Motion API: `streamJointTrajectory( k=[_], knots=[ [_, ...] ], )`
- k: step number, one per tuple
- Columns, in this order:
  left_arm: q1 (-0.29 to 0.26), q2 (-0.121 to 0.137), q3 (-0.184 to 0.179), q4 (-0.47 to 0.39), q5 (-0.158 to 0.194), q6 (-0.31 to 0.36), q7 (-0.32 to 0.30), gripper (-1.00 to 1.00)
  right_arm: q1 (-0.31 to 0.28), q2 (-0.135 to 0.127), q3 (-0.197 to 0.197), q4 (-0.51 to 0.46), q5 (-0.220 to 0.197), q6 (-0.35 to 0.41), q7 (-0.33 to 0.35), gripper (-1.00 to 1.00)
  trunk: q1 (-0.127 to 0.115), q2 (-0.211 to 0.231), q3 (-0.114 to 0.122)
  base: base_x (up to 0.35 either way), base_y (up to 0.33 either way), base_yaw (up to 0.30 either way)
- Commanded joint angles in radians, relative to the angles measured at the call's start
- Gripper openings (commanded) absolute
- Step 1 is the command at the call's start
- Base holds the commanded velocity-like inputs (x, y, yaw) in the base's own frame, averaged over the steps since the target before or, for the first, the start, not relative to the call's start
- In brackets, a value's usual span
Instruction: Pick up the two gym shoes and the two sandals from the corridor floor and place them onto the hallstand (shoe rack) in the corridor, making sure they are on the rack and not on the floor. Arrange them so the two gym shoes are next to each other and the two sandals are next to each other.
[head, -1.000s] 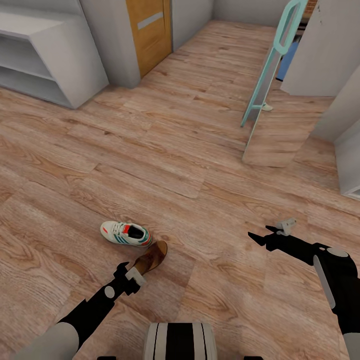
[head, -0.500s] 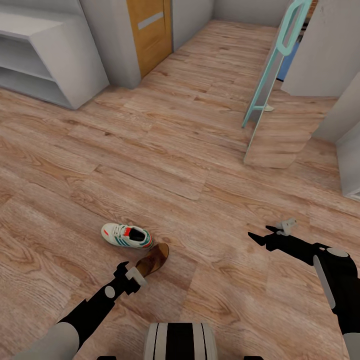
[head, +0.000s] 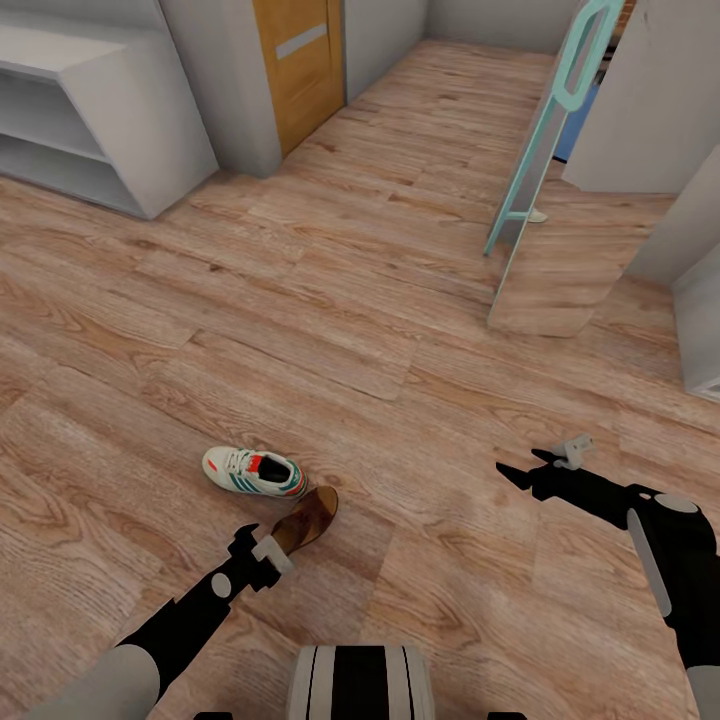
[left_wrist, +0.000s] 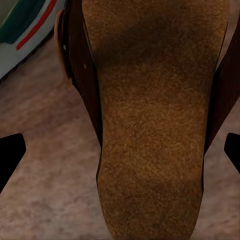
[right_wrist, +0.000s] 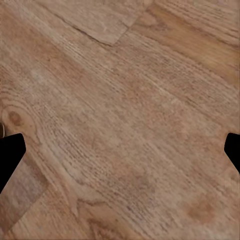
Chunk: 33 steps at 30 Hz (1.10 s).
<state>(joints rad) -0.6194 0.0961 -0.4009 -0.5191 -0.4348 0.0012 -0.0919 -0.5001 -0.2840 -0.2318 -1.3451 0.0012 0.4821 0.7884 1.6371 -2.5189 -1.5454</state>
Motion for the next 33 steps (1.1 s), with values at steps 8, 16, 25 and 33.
streamJointTrajectory(
  k=[8,16,25,33],
  knots=[
    [0.000,0.000,-0.001,-0.001,-0.012,0.000,-0.002,1.00,0.000,0.000,-0.001,-0.006,0.000,0.009,0.005,1.00,0.002,-0.001,-0.016,0.000,0.000,0.000],
    [0.000,0.000,0.000,-0.002,-0.012,0.000,-0.002,1.00,-0.001,0.000,-0.001,-0.006,0.000,0.009,0.005,1.00,0.002,-0.001,-0.021,0.000,0.000,0.000],
    [0.000,0.001,0.000,-0.004,-0.012,0.000,-0.002,1.00,0.000,0.000,-0.001,-0.006,0.000,0.009,0.005,1.00,0.003,-0.002,-0.035,0.000,0.000,0.000],
    [0.000,0.001,0.000,-0.005,-0.012,0.000,-0.002,1.00,-0.001,0.000,-0.001,-0.006,0.000,0.009,0.005,1.00,0.005,-0.003,-0.054,0.000,0.000,0.000]
  ],
)
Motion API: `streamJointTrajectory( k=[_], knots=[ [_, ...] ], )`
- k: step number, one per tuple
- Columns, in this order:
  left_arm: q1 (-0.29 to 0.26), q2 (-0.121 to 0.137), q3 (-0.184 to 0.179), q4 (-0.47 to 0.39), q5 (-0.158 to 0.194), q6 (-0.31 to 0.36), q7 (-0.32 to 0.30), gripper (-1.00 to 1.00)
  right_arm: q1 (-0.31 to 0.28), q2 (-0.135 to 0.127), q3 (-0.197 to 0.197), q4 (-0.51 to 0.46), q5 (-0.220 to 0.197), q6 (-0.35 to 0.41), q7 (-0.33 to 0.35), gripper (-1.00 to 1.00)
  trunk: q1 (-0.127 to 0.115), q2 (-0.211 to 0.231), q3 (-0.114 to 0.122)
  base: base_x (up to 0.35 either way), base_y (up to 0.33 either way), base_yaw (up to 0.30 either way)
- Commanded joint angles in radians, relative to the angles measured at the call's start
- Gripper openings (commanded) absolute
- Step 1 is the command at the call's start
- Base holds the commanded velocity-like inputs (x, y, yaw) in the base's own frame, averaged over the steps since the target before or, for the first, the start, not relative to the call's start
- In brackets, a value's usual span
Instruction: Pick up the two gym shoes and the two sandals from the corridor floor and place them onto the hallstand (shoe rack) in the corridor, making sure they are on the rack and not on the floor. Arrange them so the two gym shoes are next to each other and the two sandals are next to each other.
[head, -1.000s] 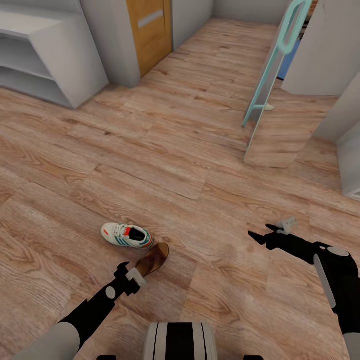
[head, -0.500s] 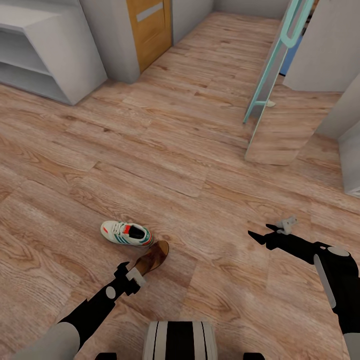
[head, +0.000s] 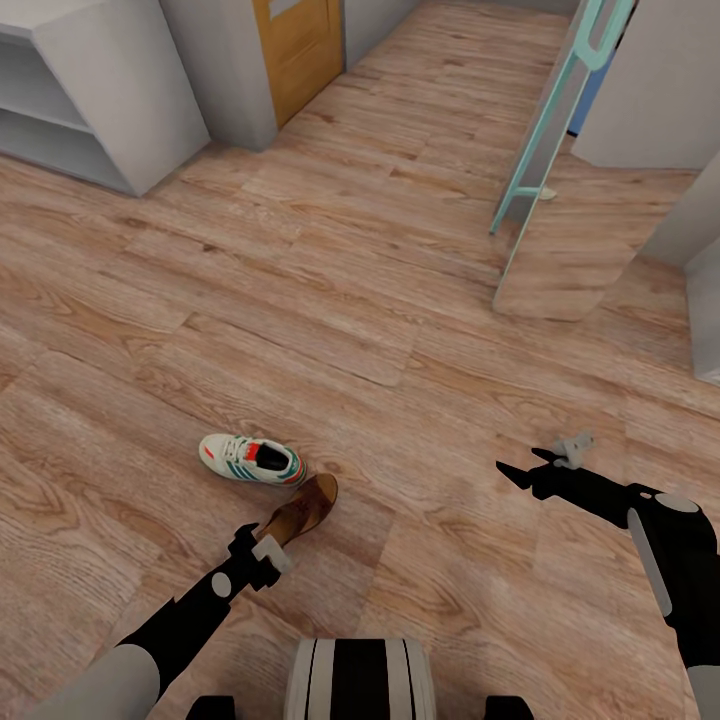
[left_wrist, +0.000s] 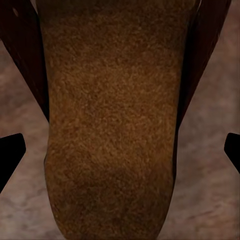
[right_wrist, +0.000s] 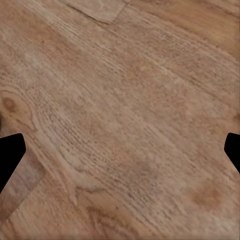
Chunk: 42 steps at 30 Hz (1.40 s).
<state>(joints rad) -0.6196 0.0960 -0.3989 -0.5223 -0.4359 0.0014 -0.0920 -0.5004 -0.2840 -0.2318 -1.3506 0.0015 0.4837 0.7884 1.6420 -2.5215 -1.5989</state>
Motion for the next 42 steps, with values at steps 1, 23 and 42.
streamJointTrajectory(
  k=[1,23,42],
  knots=[
    [0.000,0.001,-0.002,-0.002,-0.010,0.000,-0.002,1.00,0.000,0.000,-0.001,-0.001,0.000,0.007,0.005,1.00,0.000,0.000,-0.002,0.000,0.000,0.000],
    [0.000,0.001,0.001,-0.007,-0.011,0.000,-0.002,1.00,0.000,0.000,-0.001,-0.001,0.000,0.007,0.005,1.00,0.000,0.000,-0.011,0.000,0.000,0.008],
    [-0.001,0.001,0.002,-0.010,-0.011,0.000,-0.002,1.00,0.000,0.000,-0.001,-0.001,0.000,0.007,0.005,1.00,0.002,-0.001,-0.033,0.000,0.000,0.057]
  ],
)
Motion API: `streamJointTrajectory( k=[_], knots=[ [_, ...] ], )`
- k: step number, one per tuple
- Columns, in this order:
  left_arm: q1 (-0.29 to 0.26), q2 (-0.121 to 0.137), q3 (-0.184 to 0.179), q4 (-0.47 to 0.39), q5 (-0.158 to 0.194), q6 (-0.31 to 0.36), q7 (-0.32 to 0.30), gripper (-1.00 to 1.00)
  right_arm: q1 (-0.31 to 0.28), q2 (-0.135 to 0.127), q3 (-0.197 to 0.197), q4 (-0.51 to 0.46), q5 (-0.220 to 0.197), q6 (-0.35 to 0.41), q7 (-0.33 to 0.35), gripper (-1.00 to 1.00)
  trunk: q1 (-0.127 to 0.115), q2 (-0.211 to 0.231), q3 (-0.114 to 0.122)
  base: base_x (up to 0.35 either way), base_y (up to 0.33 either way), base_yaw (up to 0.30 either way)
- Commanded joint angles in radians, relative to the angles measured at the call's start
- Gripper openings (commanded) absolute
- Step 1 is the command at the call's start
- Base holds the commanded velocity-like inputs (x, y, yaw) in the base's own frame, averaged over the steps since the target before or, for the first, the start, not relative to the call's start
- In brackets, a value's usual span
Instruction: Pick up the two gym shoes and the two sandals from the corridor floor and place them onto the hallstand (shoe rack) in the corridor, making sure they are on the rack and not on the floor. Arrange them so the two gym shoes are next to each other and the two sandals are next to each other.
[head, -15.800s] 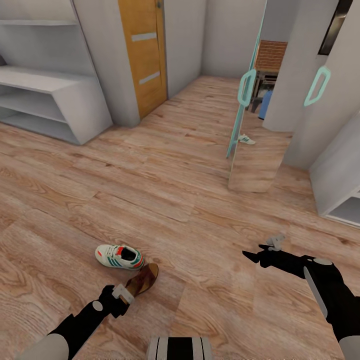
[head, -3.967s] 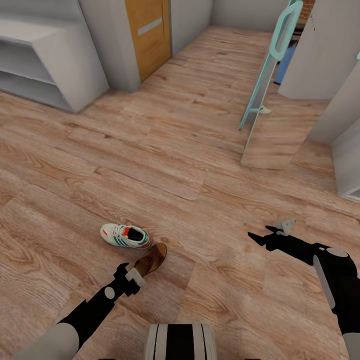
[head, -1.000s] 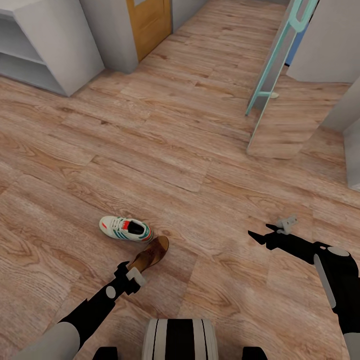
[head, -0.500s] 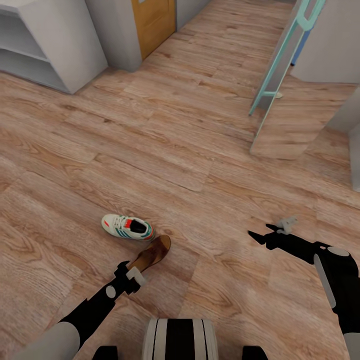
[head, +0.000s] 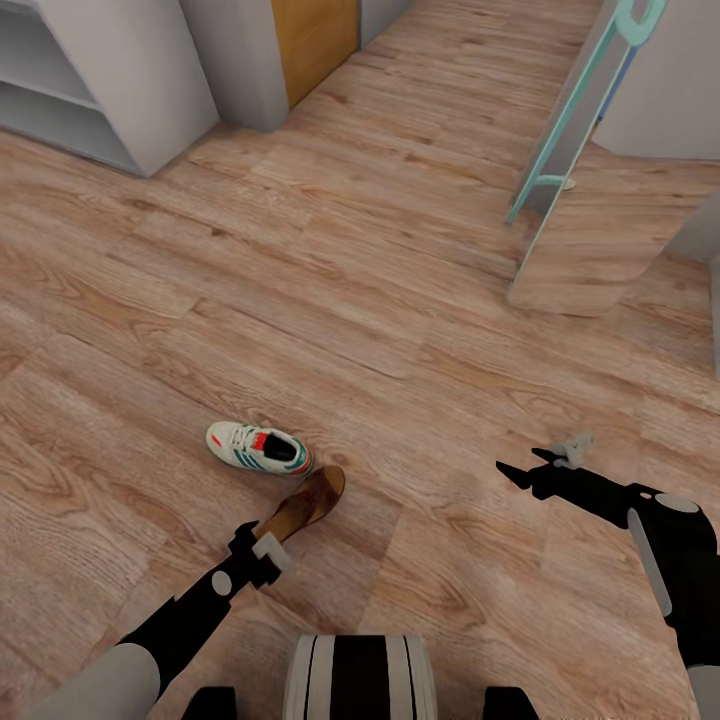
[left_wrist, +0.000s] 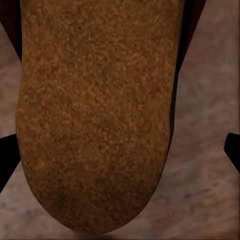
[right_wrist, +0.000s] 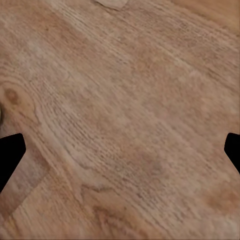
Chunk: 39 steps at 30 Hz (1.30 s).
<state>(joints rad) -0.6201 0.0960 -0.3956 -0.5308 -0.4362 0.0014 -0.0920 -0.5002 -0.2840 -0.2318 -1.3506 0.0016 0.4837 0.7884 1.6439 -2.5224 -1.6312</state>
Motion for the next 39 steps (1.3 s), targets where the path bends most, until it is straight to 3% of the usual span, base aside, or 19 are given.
streamJointTrajectory(
  k=[1,39],
  knots=[
    [0.000,0.001,-0.002,-0.002,-0.011,0.000,-0.002,1.00,-0.001,0.000,-0.001,-0.001,0.000,0.007,0.005,1.00,0.000,0.000,-0.005,0.000,0.000,0.001],
    [-0.001,0.001,-0.002,-0.003,-0.012,0.008,0.000,1.00,0.000,0.000,-0.001,-0.001,0.000,0.007,0.005,1.00,0.001,-0.001,-0.008,0.017,0.012,0.000]
  ],
)
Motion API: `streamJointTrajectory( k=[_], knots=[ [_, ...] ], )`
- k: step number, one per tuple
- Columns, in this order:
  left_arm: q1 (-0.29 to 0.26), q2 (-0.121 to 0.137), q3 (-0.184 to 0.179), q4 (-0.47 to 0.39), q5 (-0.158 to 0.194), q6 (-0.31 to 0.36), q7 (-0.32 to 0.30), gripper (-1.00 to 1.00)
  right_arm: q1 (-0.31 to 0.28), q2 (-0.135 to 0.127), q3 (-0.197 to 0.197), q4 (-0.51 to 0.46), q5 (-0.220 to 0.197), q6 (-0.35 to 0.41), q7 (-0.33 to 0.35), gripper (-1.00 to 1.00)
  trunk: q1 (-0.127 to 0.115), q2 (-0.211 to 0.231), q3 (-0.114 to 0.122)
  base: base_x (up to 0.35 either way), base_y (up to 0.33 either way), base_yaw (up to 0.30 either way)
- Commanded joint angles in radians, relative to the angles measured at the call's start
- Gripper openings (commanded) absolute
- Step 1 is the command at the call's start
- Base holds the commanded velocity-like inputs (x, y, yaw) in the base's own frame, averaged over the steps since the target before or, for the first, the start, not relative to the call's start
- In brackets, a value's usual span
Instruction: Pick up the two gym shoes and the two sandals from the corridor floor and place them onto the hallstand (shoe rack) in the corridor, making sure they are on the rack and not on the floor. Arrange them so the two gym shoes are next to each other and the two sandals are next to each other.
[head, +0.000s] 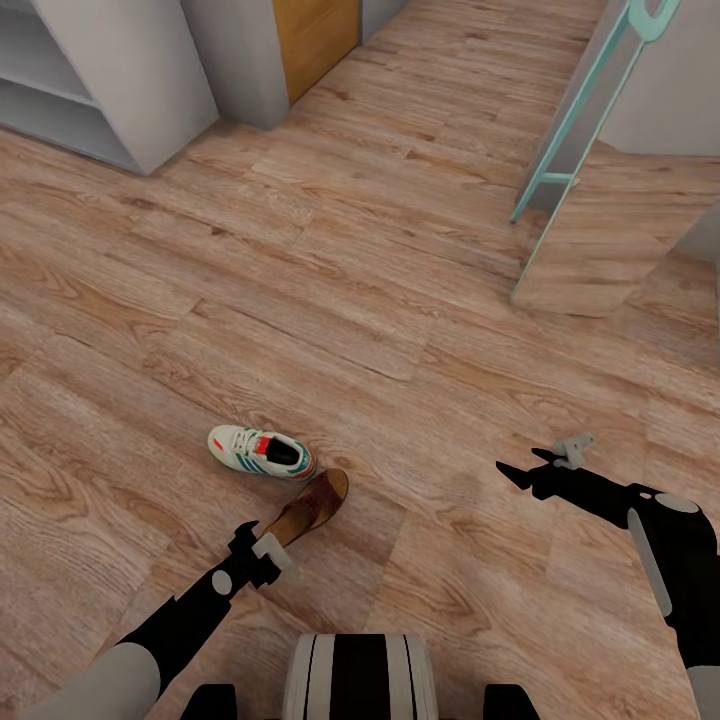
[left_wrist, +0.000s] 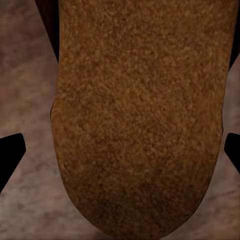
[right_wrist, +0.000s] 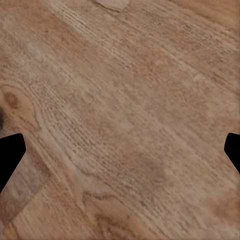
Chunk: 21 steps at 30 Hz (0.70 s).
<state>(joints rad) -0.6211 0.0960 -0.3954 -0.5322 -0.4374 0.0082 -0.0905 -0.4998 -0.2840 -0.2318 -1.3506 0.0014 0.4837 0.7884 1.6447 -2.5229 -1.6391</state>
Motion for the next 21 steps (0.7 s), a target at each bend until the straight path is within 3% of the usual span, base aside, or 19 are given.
streamJointTrajectory(
  k=[1,21],
  knots=[
    [0.000,0.001,-0.002,-0.002,-0.010,0.001,-0.002,1.00,-0.001,0.000,-0.001,-0.001,0.000,0.007,0.005,1.00,0.000,0.000,-0.001,0.002,0.002,0.000],
    [0.000,0.001,-0.002,0.000,-0.011,0.001,0.000,1.00,0.000,0.000,-0.001,-0.001,0.000,0.007,0.005,1.00,0.000,0.000,-0.001,0.022,0.000,0.000]
  ],
)
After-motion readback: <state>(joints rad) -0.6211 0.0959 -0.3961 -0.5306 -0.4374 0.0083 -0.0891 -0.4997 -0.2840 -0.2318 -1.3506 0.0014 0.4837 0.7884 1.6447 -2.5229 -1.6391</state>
